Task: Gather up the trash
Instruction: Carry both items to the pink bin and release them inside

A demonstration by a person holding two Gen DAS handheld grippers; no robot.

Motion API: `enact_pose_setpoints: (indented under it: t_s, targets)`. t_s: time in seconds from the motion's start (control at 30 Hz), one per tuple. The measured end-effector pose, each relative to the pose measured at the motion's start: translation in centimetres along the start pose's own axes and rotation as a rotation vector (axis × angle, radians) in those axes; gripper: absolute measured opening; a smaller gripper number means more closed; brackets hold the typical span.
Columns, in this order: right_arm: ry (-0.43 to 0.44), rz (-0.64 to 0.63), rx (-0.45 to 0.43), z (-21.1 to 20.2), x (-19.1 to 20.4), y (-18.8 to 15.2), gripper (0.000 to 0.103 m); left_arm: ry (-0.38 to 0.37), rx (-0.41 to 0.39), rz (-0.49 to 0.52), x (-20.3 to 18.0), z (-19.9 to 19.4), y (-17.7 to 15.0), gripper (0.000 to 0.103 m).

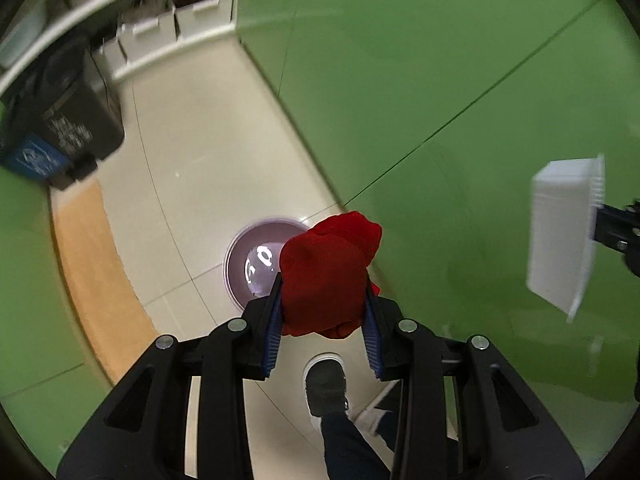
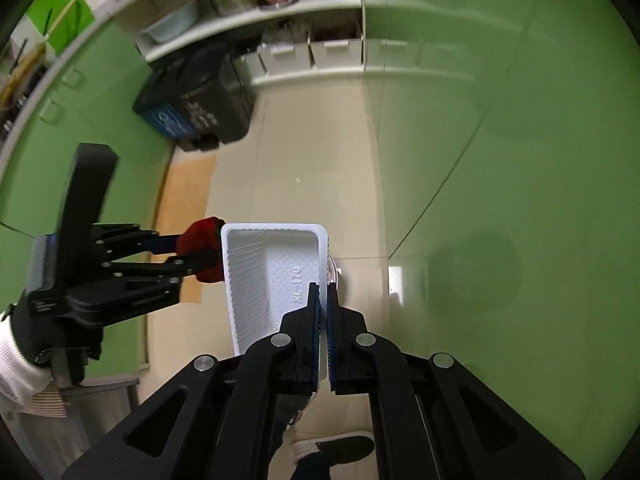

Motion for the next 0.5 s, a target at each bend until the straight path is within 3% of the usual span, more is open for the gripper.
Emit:
enact_pose_setpoints:
  t_s: [0.23,0.3,0.33,0.37,0.5]
  targets:
    - [0.002,-0.004,0.035,8.4,-0.4,-1.7,0.003,0.006,0.033,-0.029,3.7,9.9,-0.8,0.037]
    - [0.005,-0.008,0.048,9.8,-0.3,-2.3,0.003,0.017,0.044,-0.048,4.5,11.8,-1.1,0.052]
    - [0.006,-0.010,0.055,10.6,-0.2,-2.5,0.003,0.019,0.047,-0.059,4.6,12.1,-1.3,0.076]
    - [0.006,-0.010,0.061,11.2,-0.2,-2.5,0.003,0.018,0.047,-0.074,5.1,12.6,-1.5,0.090]
    - [0.009,-0.013,0.082,12.8,0.3,-2.8,0.003,0.012,0.052,-0.110,6.8,13.3,-1.7,0.100]
Point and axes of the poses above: each gripper's, at about its wrist camera, not at the fingertips, and z roughly the way its jaws point, x to its left, y to its top, the point moved 4 cm from there along z, roughly the way its jaws point, and after that the axes turned 10 degrees about -z, right-handed, at the moved point
